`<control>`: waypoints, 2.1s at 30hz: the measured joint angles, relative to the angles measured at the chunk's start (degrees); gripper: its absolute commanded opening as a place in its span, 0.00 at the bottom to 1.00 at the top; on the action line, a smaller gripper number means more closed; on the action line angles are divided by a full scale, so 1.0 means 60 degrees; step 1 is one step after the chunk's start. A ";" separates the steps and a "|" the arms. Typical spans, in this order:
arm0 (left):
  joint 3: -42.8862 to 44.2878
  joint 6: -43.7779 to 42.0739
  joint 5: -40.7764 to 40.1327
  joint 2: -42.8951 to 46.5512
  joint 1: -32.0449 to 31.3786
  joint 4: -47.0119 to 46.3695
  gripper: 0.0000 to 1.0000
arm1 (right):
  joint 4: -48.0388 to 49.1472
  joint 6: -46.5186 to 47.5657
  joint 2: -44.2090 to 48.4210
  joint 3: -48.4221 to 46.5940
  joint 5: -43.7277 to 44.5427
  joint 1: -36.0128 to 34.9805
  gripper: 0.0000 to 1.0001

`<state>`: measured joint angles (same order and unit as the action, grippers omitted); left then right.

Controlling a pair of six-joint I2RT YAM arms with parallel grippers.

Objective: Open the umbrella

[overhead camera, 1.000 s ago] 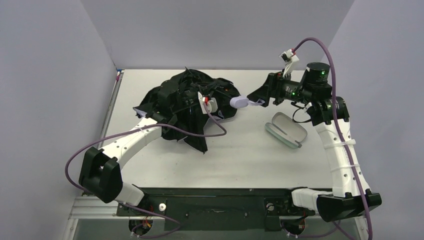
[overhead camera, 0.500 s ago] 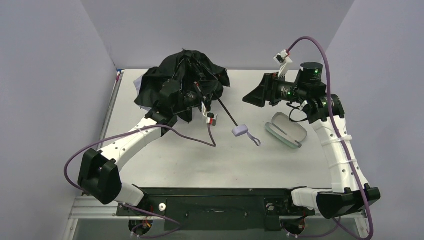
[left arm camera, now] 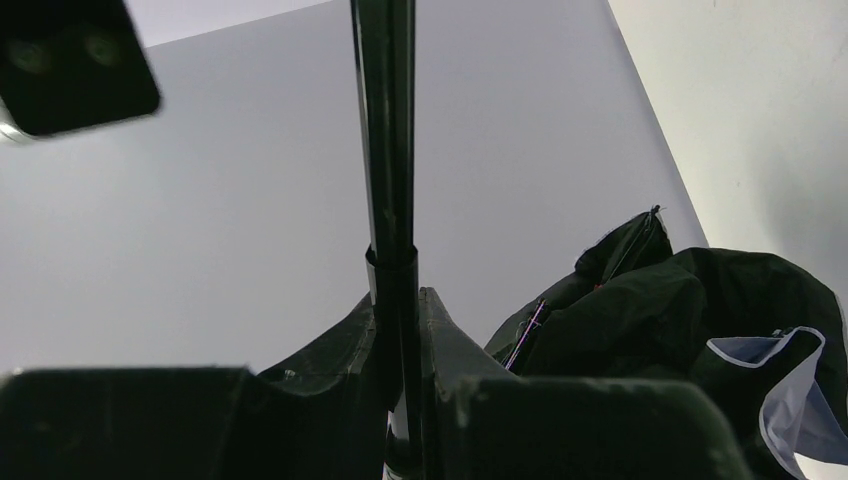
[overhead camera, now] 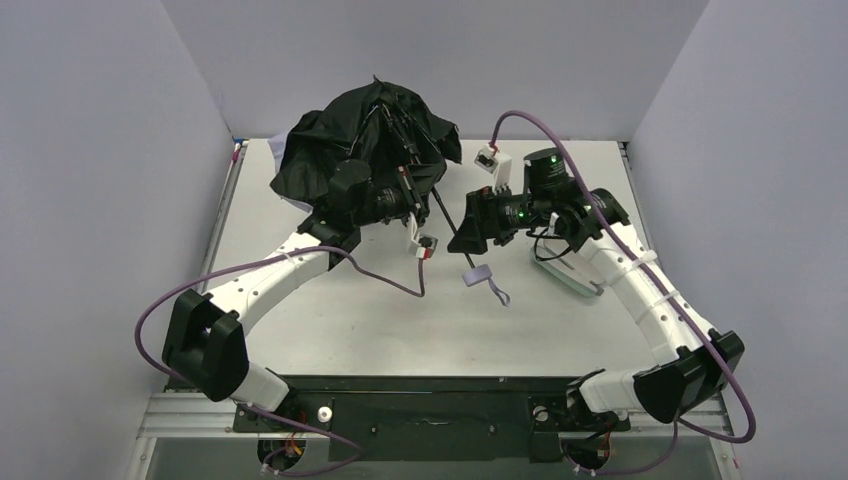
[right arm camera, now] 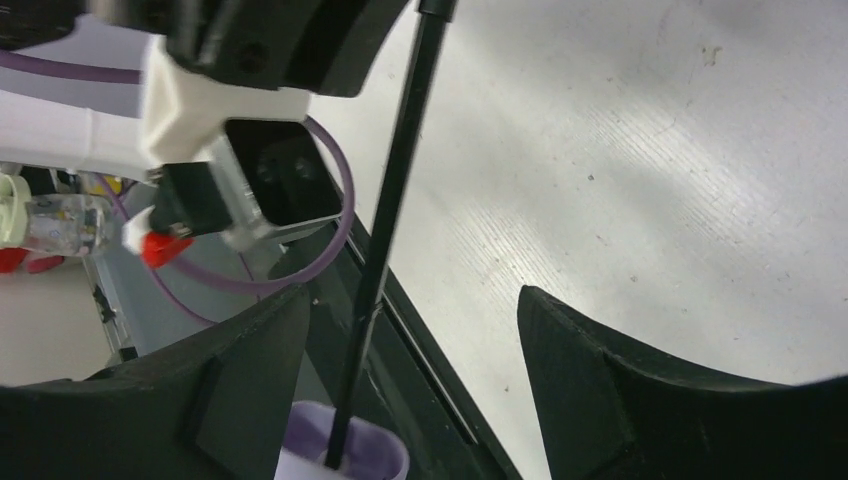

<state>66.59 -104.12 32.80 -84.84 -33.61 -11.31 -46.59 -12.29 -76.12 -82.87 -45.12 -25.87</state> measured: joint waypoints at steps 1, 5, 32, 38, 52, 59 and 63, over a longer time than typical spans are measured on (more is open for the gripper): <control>0.0000 0.0011 -0.0007 -0.0004 -0.0018 -0.0004 0.00 | -0.0040 0.0076 -0.0131 0.0025 0.0066 -0.0091 0.64; 0.0000 0.0189 -0.0146 -0.0004 -0.0084 -0.0066 0.00 | -0.0087 0.0368 -0.0576 0.0157 0.0146 -0.0346 0.47; 0.2707 1.5533 -0.0463 -0.0991 0.1140 -0.1443 0.00 | 0.5829 -0.3738 -0.0029 -0.1140 -0.0856 0.3548 0.76; 0.3974 1.8615 -0.0805 -0.2452 0.2138 -0.2011 0.00 | 0.5366 -0.3286 -0.0029 -0.0951 -0.0867 0.3552 0.76; 0.5730 1.8884 -0.1271 -0.3636 0.2619 -0.2259 0.00 | 0.4860 -0.2619 -0.0033 -0.0750 -0.0885 0.3552 0.75; 0.7045 1.8892 -0.1388 -0.4000 0.3020 -0.2688 0.00 | 0.4732 -0.2495 -0.0087 -0.0812 -0.0885 0.3559 0.75; 0.5271 1.9274 -0.1096 -0.3417 0.2820 -0.2943 0.00 | 0.4659 -0.2415 -0.0087 -0.0809 -0.0885 0.3566 0.75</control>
<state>98.21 11.53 26.22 -105.34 -16.69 -28.97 -18.63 -26.79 -76.64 -87.72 -50.43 -4.47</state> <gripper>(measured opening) 0.094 0.754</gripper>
